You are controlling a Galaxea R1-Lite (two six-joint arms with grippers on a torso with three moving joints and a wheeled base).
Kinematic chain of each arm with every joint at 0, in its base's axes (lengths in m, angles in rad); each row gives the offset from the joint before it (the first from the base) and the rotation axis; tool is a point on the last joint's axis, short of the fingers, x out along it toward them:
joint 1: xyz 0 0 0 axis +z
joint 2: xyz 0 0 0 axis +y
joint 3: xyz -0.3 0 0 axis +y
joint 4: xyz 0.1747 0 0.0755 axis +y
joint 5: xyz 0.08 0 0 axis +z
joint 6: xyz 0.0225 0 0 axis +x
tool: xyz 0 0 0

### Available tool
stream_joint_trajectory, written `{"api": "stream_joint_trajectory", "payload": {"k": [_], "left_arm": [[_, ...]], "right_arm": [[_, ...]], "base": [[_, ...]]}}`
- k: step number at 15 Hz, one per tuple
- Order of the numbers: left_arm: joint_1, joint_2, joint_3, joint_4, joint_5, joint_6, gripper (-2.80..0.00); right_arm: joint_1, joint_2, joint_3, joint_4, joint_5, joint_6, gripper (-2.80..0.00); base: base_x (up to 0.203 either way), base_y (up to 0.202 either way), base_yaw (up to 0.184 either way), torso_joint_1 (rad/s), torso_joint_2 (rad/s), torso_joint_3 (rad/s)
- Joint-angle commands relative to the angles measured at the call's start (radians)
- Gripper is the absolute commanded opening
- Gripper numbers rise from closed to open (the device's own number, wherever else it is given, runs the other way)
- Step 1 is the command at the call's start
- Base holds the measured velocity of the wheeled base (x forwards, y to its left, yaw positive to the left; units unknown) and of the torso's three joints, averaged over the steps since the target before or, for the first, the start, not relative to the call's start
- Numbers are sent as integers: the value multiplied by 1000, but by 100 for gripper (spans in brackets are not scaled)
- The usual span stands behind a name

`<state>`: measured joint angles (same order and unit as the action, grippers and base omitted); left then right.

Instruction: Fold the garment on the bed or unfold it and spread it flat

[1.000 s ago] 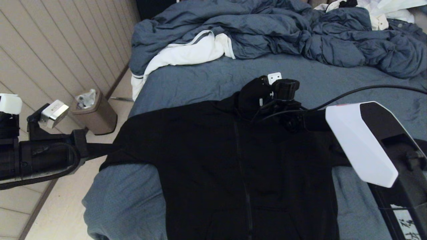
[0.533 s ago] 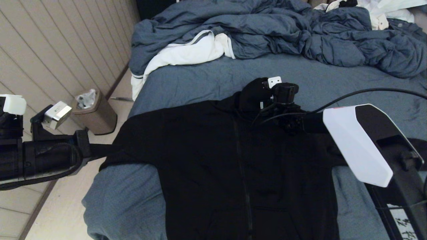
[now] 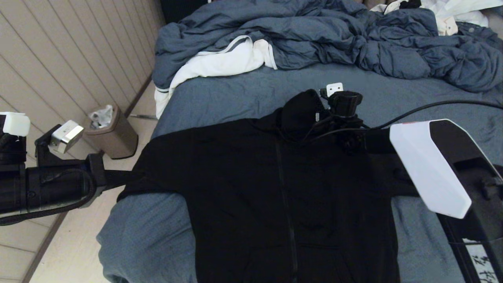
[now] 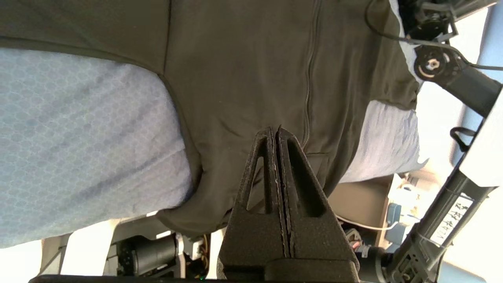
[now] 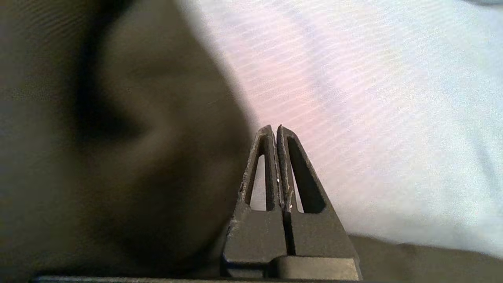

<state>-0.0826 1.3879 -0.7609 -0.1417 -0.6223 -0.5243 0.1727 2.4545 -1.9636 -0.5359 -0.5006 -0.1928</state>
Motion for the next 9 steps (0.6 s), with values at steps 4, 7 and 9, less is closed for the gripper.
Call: {"api": "stream_joint_trajectory", "payload": {"k": [4, 7, 9], "left_arm": [[-2, 0, 4, -1, -4, -3, -280], [-6, 0, 3, -1, -4, -2, -280], [-6, -2, -7, -1, -1, -2, -280]], "right_arm": [[-60, -19, 0, -24, -17, -2, -280], [-112, -39, 1, -24, -26, 1, -280], [-121, -71, 7, -24, -37, 6, -280]], "base": [[0, 0, 0, 0, 0, 0], [0, 0, 0, 0, 0, 0], [0, 0, 0, 0, 0, 0]]}}
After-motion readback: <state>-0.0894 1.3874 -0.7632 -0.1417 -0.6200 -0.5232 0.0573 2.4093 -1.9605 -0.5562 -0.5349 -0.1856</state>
